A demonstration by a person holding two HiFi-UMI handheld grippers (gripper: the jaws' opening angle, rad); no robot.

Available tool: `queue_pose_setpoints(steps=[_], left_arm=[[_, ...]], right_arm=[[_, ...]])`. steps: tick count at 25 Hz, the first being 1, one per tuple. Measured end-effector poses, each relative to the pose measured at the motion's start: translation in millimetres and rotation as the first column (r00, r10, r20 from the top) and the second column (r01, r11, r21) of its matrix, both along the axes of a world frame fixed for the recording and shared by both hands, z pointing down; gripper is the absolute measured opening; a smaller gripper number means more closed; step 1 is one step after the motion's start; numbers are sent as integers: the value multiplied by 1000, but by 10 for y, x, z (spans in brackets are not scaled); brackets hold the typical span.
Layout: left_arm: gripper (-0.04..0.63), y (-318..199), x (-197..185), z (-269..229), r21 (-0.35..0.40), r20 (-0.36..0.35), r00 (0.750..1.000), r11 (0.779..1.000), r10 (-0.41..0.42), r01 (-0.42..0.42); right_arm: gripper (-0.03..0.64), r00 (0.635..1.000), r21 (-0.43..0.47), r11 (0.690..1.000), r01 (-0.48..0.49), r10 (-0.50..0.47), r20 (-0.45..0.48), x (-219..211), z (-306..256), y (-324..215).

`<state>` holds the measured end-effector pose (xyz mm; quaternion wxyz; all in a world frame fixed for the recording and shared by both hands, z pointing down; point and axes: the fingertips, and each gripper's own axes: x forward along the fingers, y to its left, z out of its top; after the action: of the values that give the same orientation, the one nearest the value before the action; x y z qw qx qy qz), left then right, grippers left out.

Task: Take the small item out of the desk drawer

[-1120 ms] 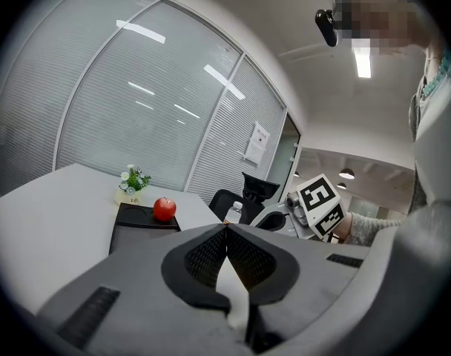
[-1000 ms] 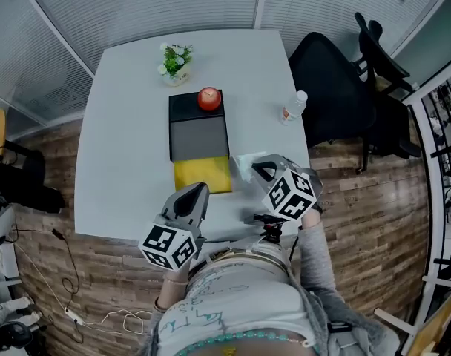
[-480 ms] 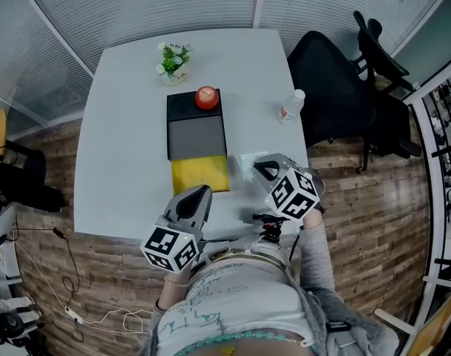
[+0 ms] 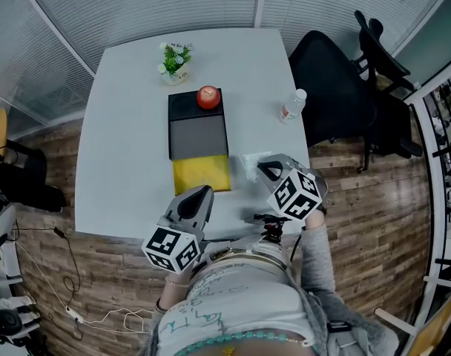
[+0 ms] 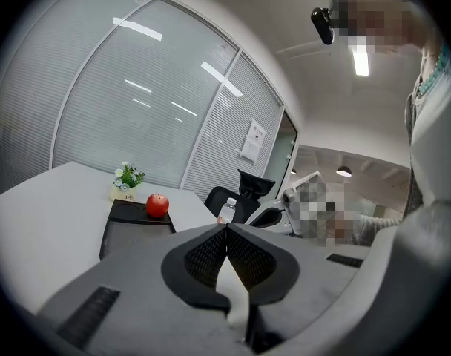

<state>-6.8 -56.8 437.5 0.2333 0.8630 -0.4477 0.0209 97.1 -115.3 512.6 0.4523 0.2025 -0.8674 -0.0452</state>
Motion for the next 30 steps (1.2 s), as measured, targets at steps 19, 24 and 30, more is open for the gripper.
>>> queue_pose_setpoints(steps=[19,24,30], left_arm=[[-2,-26,-6,27,-7,1,1000,1000,15,-15],[-2,-17,8,55,-13,0,1000,1000,18,-18],[-2,-15,-4,78,-22,-6,1000,999,23,-23]], right_arm=[[3,999,-16,999,-28,28,-20,95,82,-46],[3,999,-26,999,-24,23,-27,100,163,-48],[3,999,-44,999,-14,12,-44,67,290,-42]])
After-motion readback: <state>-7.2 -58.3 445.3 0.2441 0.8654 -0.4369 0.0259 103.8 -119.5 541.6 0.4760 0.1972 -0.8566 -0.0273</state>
